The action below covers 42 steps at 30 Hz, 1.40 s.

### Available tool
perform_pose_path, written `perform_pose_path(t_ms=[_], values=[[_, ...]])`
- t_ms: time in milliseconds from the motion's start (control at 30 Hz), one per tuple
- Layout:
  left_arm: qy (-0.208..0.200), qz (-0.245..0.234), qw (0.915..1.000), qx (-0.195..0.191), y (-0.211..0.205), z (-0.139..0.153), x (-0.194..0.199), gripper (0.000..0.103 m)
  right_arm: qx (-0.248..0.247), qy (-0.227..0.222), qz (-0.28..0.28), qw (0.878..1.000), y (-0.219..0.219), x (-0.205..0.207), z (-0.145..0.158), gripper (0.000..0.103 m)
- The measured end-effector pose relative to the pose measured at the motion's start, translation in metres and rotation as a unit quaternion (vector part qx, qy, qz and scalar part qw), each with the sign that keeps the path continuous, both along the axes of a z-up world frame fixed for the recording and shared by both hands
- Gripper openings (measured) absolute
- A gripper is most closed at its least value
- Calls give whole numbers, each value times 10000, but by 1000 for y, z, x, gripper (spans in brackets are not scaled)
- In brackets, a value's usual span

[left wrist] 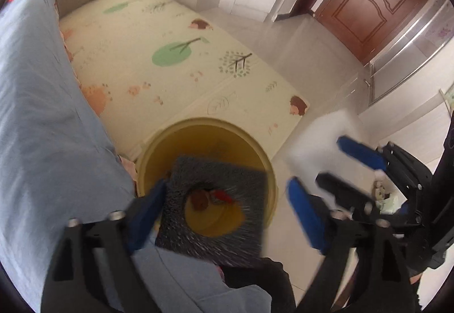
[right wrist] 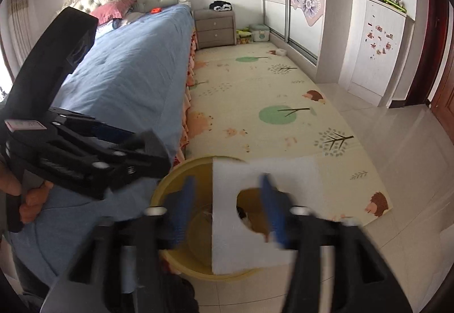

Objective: Collect trash
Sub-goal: 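Carry both foam pieces over the yellow bucket and open both tools to drop them, then move both tools back over the bed toward the white and yellow milk cartons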

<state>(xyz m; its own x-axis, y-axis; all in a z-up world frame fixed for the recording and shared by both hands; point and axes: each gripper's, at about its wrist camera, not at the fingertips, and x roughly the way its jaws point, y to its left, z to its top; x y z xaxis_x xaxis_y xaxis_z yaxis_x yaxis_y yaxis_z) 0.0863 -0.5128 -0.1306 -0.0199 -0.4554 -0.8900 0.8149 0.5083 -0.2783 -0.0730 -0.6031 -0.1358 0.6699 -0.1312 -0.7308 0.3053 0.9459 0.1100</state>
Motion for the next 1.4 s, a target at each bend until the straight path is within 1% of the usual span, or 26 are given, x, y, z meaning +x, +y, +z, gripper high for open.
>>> perform_pose_path(t_ms=[33, 100, 267, 367, 533, 733, 800, 933, 1033, 1133, 1200, 1233, 1300, 1333, 1400], values=[[46, 42, 10000, -8, 0, -1, 3, 96, -112, 38, -33, 9999, 1, 2, -4, 78], [87, 61, 9999, 37, -2, -4, 6, 99, -179, 218, 66, 9996, 3, 10, -12, 77], [71, -63, 9998, 168, -12, -10, 1, 99, -21, 345, 228, 9991, 11, 15, -29, 76], [71, -52, 9999, 124, -12, -11, 2, 99, -10, 367, 187, 9992, 13, 13, -33, 76], [85, -8, 10000, 39, -10, -9, 3, 99, 27, 351, 57, 9994, 10, 10, -31, 76], [-145, 74, 9999, -50, -5, 0, -1, 99, -1, 259, -84, 9996, 9, 5, -22, 76], [-317, 219, 9990, -203, 2, 7, -2, 99, 1, 196, -124, 9997, 10, 2, -18, 76], [-632, 331, 9967, -400, 17, 22, -6, 99, -6, 69, -149, 9999, 14, -1, -7, 76], [-742, 439, 9949, -532, 31, 34, -7, 99, -87, -41, -114, 9999, 21, -1, 4, 76], [-821, 605, 9923, -709, 52, 51, -5, 99, -169, -213, -56, 9996, 31, 2, 19, 78], [-973, 728, 9891, -832, 68, 63, -5, 99, -223, -388, -2, 9990, 40, 5, 31, 83], [-1066, 807, 9871, -884, 77, 69, -5, 99, -255, -465, 29, 9986, 45, 7, 37, 83], [-1254, 1006, 9820, -996, 99, 83, -3, 99, -333, -637, 108, 9974, 56, 12, 49, 89], [-1376, 1155, 9784, -1024, 111, 89, -2, 99, -350, -736, 179, 9965, 63, 15, 55, 90], [-1691, 1451, 9699, -980, 134, 101, 0, 99, -292, -916, 393, 9946, 75, 23, 66, 92]])
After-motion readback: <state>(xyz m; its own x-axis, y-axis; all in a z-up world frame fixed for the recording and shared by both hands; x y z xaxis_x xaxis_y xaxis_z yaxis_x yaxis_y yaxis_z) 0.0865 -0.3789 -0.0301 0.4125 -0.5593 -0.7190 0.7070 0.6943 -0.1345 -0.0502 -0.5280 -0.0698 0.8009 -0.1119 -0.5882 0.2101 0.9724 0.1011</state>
